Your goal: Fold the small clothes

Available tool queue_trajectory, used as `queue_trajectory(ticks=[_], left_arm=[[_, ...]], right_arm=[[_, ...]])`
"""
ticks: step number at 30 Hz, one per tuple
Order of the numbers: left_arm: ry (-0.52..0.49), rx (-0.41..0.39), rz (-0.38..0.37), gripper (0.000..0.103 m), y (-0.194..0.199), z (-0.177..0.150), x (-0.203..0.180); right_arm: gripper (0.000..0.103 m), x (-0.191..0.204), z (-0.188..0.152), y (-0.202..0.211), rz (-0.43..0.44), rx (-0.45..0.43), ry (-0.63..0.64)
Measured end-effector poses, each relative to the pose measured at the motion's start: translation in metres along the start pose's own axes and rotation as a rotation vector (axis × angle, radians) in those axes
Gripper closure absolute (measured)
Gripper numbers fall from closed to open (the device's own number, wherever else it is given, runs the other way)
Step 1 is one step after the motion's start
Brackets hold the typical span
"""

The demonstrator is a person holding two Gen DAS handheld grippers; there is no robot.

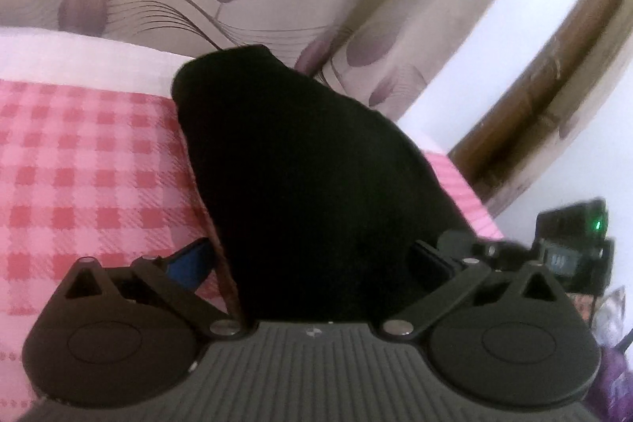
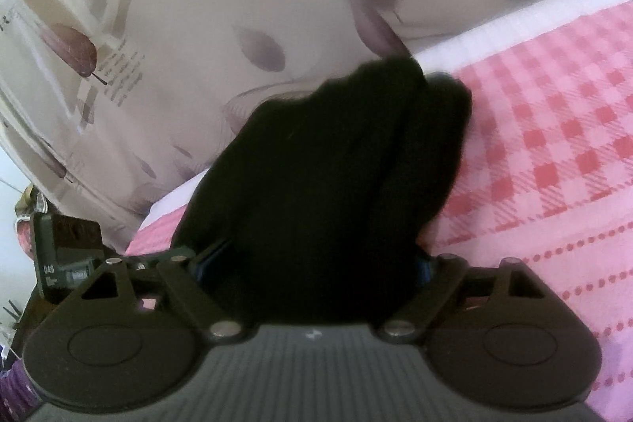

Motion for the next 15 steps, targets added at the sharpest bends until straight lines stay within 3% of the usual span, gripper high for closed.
queue_trajectory(ticks=[3, 7, 10, 15], left_arm=[[-0.075, -0.011, 0.046, 0.004, -0.003, -0.003, -0.006], [-0.186, -0.031, 0.111, 0.034, -0.007, -0.007, -0.013], [-0.175, -0.04, 0.109, 0.052, -0.007, -0.005, -0.011], [-0.229, -0.064, 0.162, 0.062, -0.002, -0.006, -0.019]], right_arm=[[0.017, 0.004, 0.0, -0.005, -0.038, 0.003, 0.054], [0.037, 0.007, -0.001, -0.011, -0.12, 0.007, 0.114], [0.051, 0.006, -0.002, -0.011, -0.118, 0.005, 0.098], [0.055, 0.01, -0.005, -0.011, -0.118, -0.016, 0.074]])
Point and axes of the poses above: each gripper's, at about its wrist camera, not at the fingertips, and y roughly against the way its jaws point, x to its left, z to its top, the point moved 9 cm from there along -y, roughly the way its jaws point, and after that the axes turned 2 degrees about z, right-handed, at the moved point
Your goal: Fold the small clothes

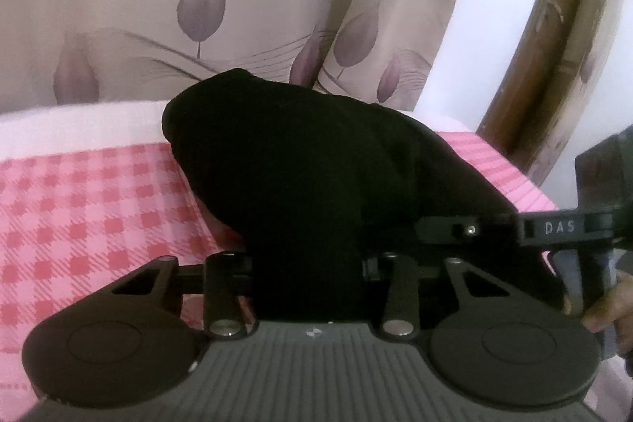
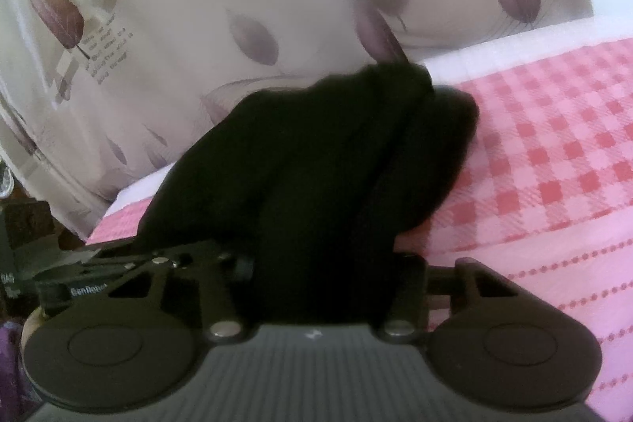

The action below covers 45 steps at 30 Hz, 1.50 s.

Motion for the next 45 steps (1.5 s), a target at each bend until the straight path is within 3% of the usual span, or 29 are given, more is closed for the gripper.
queue_trajectory(ticks=[17, 31, 45], left_arm=[[0.002, -0.025, 0.054, 0.067, 0.027, 0.004, 0.004], [0.027, -0.046, 0.096, 0.067, 0.057, 0.004, 0.014], [0.034, -0.036, 0.109, 0.066, 0.051, -0.002, 0.021]], right_arm=[[0.06, 0.033, -0.005, 0.01, 0.031, -0.04, -0.056], [0.06, 0.072, -0.013, 0.001, 0.069, -0.026, -0.032], [0.059, 0.064, -0.023, -0.009, 0.059, -0.014, -0.047]])
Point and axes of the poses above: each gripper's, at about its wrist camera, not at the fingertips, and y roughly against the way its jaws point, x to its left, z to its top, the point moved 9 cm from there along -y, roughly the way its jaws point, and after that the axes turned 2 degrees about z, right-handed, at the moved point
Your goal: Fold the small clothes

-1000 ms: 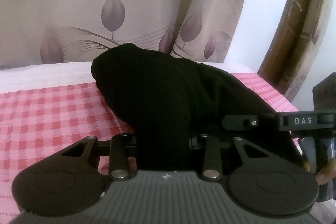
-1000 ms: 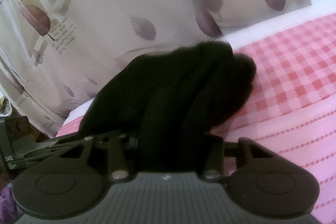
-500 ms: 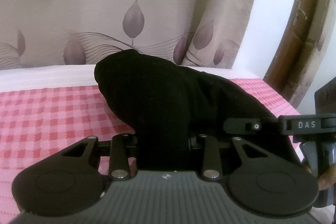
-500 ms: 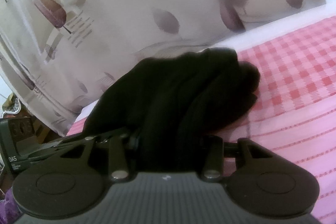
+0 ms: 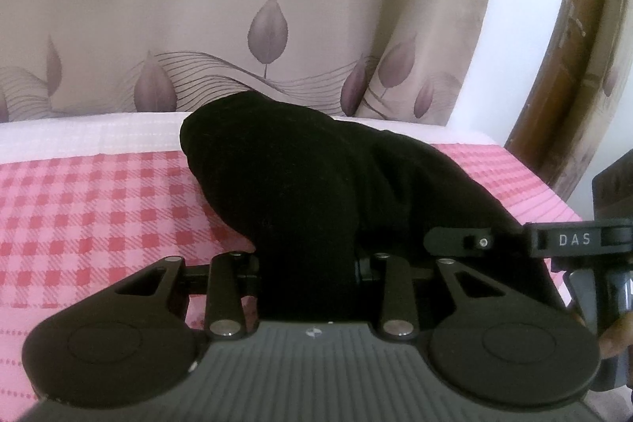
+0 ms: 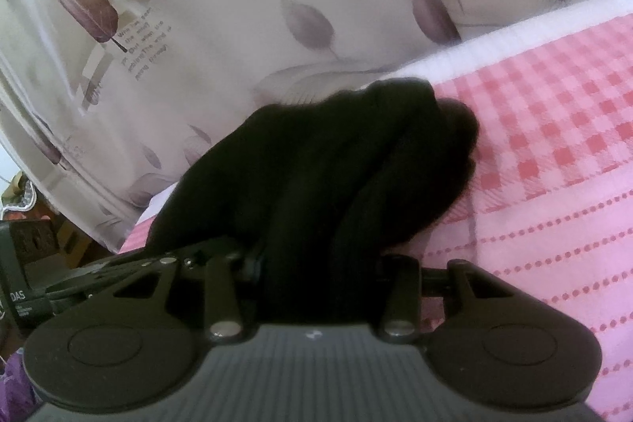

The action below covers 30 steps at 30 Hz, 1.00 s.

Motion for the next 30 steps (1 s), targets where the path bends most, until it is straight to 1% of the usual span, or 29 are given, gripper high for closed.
queue_trajectory(ticks=[3, 4, 5, 9, 10, 14, 17, 19, 20, 21, 23, 26, 30], left_arm=[[0.015, 0.013, -0.004, 0.062, -0.002, -0.003, 0.004], [0.025, 0.018, -0.009, 0.059, -0.003, -0.003, 0.006], [0.033, 0.023, -0.012, 0.054, -0.004, -0.003, 0.007], [0.039, 0.036, -0.024, 0.042, -0.008, -0.005, 0.012], [0.04, 0.038, -0.025, 0.038, -0.01, -0.004, 0.013], [0.049, 0.047, -0.037, 0.028, -0.016, -0.003, 0.015], [0.074, 0.054, -0.05, 0.024, -0.022, -0.003, 0.017], [0.085, 0.053, -0.067, 0.026, -0.026, -0.004, 0.018], [0.081, 0.045, -0.072, 0.03, -0.028, -0.004, 0.018], [0.068, 0.039, -0.074, 0.033, -0.029, -0.004, 0.017], [0.044, 0.024, -0.08, 0.043, -0.029, -0.006, 0.013], [0.024, -0.004, -0.085, 0.048, -0.026, -0.008, 0.01], [0.03, -0.026, -0.095, 0.049, -0.024, -0.01, 0.01]], right_arm=[[0.058, -0.002, -0.002, -0.002, -0.017, -0.004, 0.018], [0.055, -0.002, -0.003, -0.002, -0.025, -0.003, 0.026], [0.055, -0.003, -0.004, -0.003, -0.027, -0.003, 0.025], [0.046, -0.008, -0.002, -0.007, -0.024, 0.0, 0.005], [0.046, -0.009, -0.001, -0.009, -0.019, 0.003, 0.001], [0.044, -0.009, 0.003, -0.017, -0.016, 0.015, 0.006], [0.044, -0.008, 0.006, -0.023, -0.016, 0.021, 0.008], [0.046, -0.005, 0.005, -0.025, -0.031, 0.027, 0.033], [0.046, -0.004, 0.004, -0.025, -0.04, 0.029, 0.05], [0.048, -0.003, 0.004, -0.026, -0.048, 0.033, 0.064], [0.05, -0.002, 0.003, -0.026, -0.057, 0.032, 0.076], [0.051, -0.002, 0.002, -0.025, -0.048, 0.033, 0.075], [0.051, -0.001, 0.001, -0.025, -0.044, 0.031, 0.092]])
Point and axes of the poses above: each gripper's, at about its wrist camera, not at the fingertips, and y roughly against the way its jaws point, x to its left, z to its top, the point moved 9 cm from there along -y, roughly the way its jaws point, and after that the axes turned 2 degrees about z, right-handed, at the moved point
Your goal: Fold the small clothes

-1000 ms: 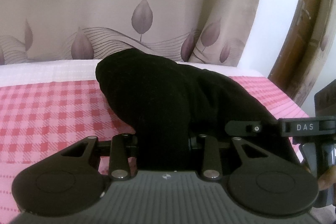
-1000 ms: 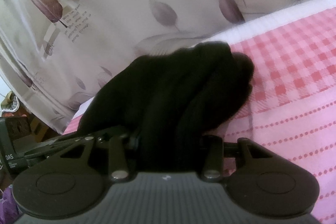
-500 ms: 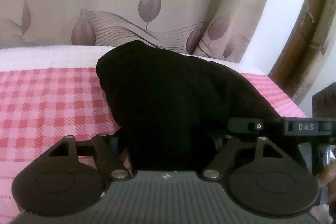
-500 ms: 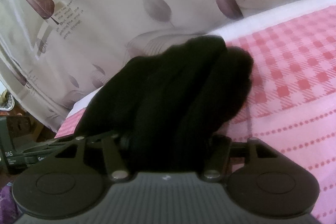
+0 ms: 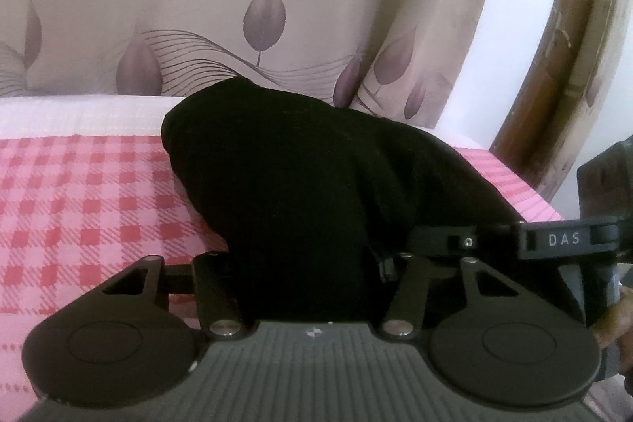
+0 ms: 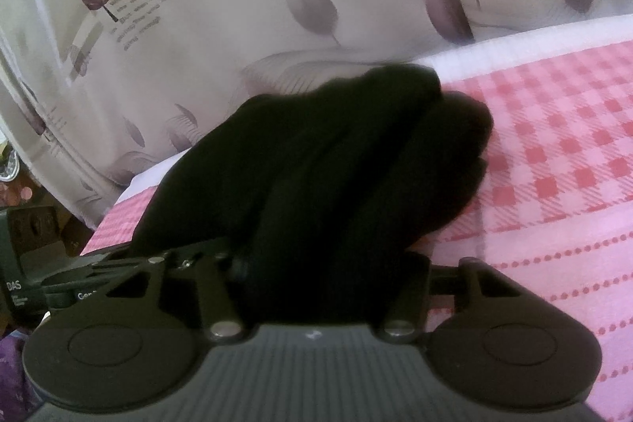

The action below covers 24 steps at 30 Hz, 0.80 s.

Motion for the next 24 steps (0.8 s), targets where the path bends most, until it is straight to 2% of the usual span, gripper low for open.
queue_trajectory(ticks=[6, 13, 24], left_arm=[[-0.004, -0.011, 0.007, 0.049, 0.002, -0.002, 0.0], [-0.049, -0.03, 0.046, 0.058, 0.008, 0.0, -0.009], [-0.065, -0.03, 0.055, 0.058, 0.008, 0.001, -0.009]], right_arm=[[0.05, 0.003, -0.001, 0.0, -0.015, -0.003, 0.021], [0.055, 0.007, -0.001, 0.002, -0.028, -0.013, 0.046], [0.054, 0.0, -0.001, -0.002, -0.014, 0.011, 0.012]])
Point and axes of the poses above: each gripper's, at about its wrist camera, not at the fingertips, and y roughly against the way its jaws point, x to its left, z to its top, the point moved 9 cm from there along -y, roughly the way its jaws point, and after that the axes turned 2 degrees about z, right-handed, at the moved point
